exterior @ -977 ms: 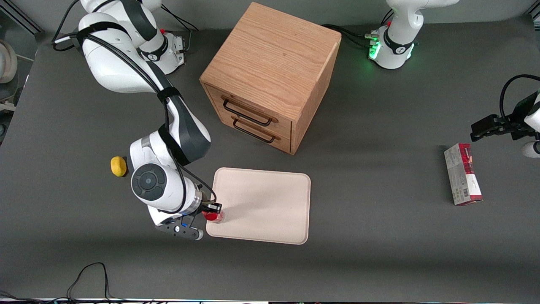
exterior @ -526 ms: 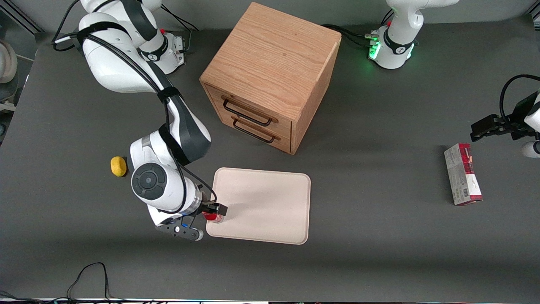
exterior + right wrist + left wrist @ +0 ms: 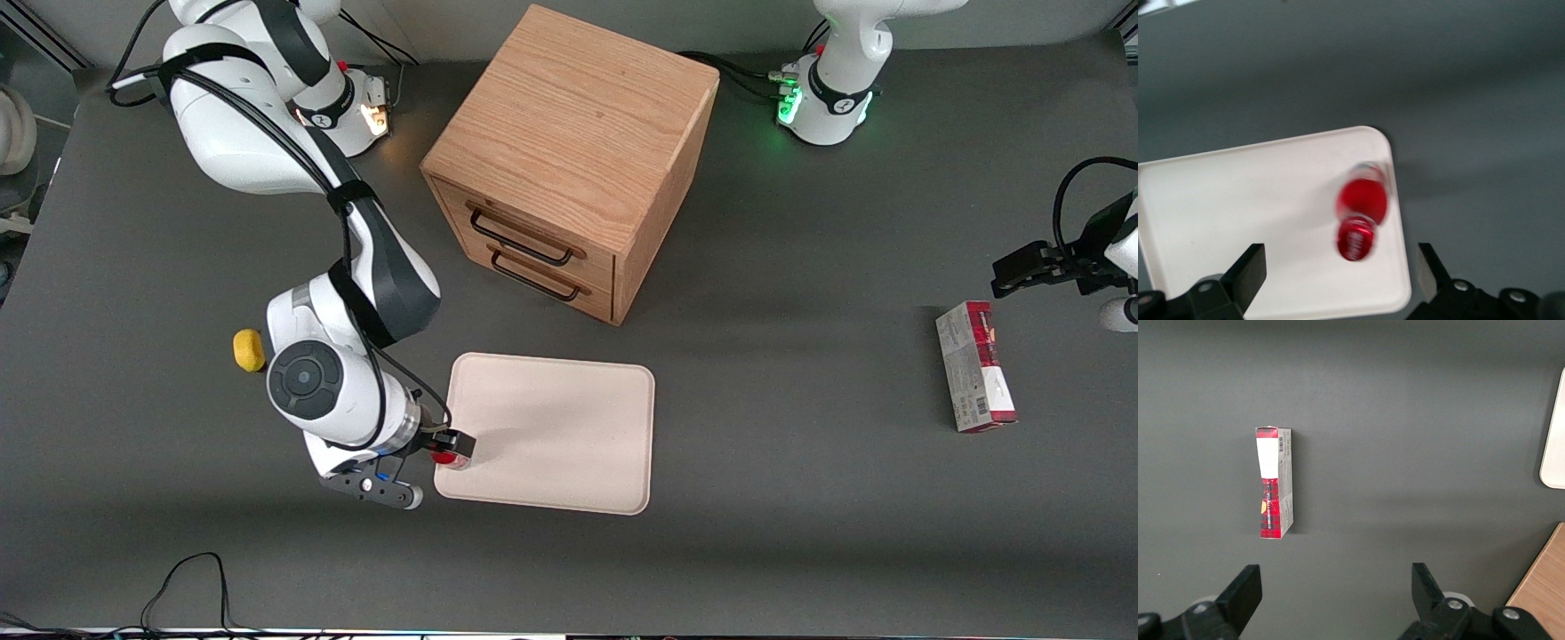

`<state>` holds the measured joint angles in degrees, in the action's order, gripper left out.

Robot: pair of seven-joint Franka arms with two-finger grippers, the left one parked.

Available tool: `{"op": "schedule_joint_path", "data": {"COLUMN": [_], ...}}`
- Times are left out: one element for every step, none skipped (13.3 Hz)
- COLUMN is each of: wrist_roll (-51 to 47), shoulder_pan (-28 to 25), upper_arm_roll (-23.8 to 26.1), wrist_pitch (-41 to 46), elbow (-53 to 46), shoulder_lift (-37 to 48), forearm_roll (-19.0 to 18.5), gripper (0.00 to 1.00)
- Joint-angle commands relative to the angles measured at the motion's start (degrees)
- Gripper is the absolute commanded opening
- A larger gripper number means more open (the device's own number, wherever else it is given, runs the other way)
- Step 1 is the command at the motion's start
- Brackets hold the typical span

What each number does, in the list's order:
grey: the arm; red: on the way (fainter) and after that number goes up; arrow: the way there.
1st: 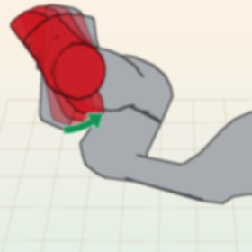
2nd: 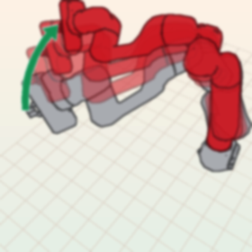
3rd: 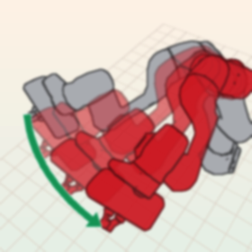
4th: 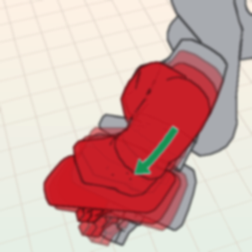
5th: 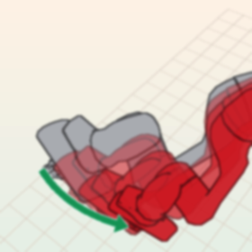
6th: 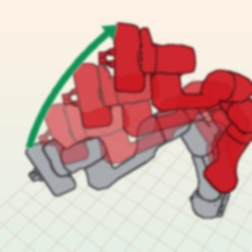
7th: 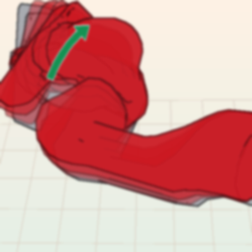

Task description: Place coke bottle on tray

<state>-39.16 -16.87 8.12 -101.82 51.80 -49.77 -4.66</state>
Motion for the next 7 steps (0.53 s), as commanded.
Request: {"op": "schedule_joint_path", "data": {"wrist_roll": [5.8, 9.1, 13.1, 17.1, 20.1, 23.5, 26.9], "shoulder_pan": [3.4, 5.2, 6.6, 8.0, 9.5, 10.9, 11.0], "upper_arm_roll": [0.6, 0.5, 0.2, 0.1, 0.0, -0.2, -1.6], "wrist_pitch": [3.7, 3.6, 3.0, 2.9, 2.7, 2.6, 2.4], "elbow": [10.6, 17.1, 24.2, 30.2, 35.6, 40.7, 45.9], "shoulder_lift": [9.7, 14.6, 20.2, 25.3, 30.2, 35.0, 39.6], "forearm_roll": [0.2, 1.1, 2.0, 2.5, 2.6, 2.6, 2.6], "gripper": [1.00, 1.00, 1.00, 1.00, 1.00, 1.00, 1.00]}}
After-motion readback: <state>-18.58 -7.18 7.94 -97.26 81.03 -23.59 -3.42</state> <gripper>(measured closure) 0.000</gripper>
